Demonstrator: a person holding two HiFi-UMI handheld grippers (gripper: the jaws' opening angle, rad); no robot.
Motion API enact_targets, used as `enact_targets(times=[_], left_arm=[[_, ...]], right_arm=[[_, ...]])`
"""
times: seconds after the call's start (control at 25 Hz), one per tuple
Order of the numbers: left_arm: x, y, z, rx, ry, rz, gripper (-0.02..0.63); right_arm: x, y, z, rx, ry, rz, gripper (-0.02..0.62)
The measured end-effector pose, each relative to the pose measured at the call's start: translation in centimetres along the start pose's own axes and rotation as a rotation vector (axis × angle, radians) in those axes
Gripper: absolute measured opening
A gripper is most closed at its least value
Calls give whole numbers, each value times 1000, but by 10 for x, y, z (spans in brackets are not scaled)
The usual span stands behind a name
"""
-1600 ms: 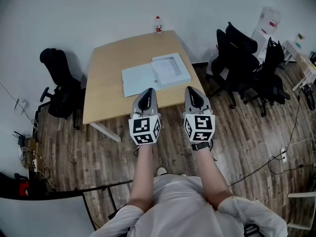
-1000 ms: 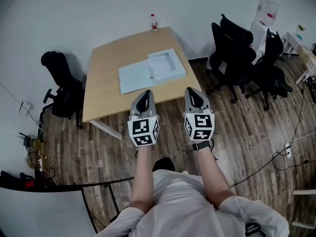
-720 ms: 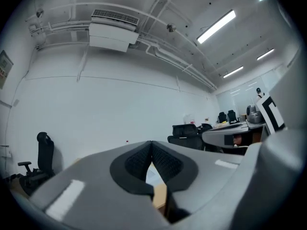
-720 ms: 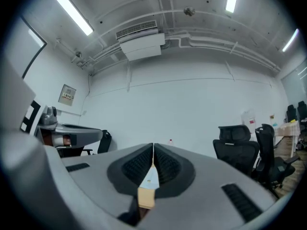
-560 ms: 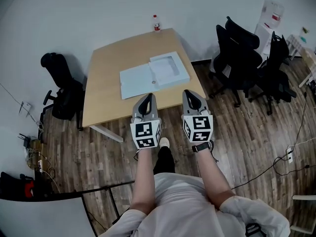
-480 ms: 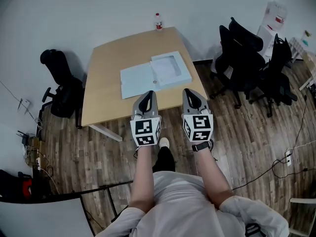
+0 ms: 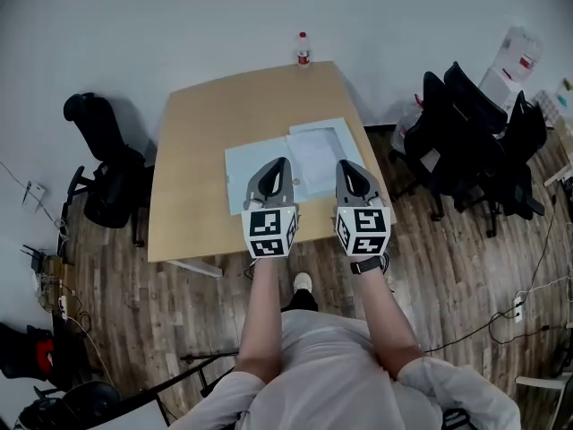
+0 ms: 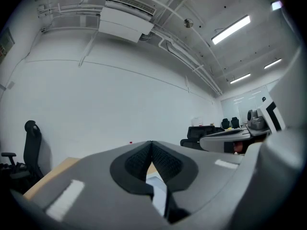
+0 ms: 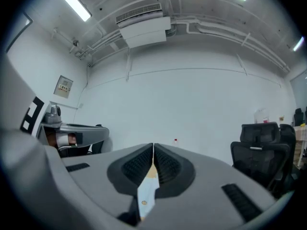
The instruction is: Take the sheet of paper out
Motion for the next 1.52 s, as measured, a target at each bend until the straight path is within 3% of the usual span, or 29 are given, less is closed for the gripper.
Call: enact_targets(times=[0.44,1.0,1.28,1.52], left_arm=[[-79,-81,11,-50,54,8,9],[-104,-135,46,-132,63,4,9],[-118,-184,59,-158,53,-10,9],[-134,-217,74,-224,40,-48,9]], right_arm=[[-6,-104,8,-58,26,-2,14],[5,-156,42,-93,-10,-26,14],[22,-206,62,-92,-36,-88,14],[21,-250,83,-110,-54,-217,12]])
Point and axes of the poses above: the fingertips, and each gripper's own axes: y backward along the fingers, x to its right, z out of its underside, the point moved 6 cm from there along y, backward along the fingers, and after that the axes turned 14 degrees about y, right-handed, at the moved point
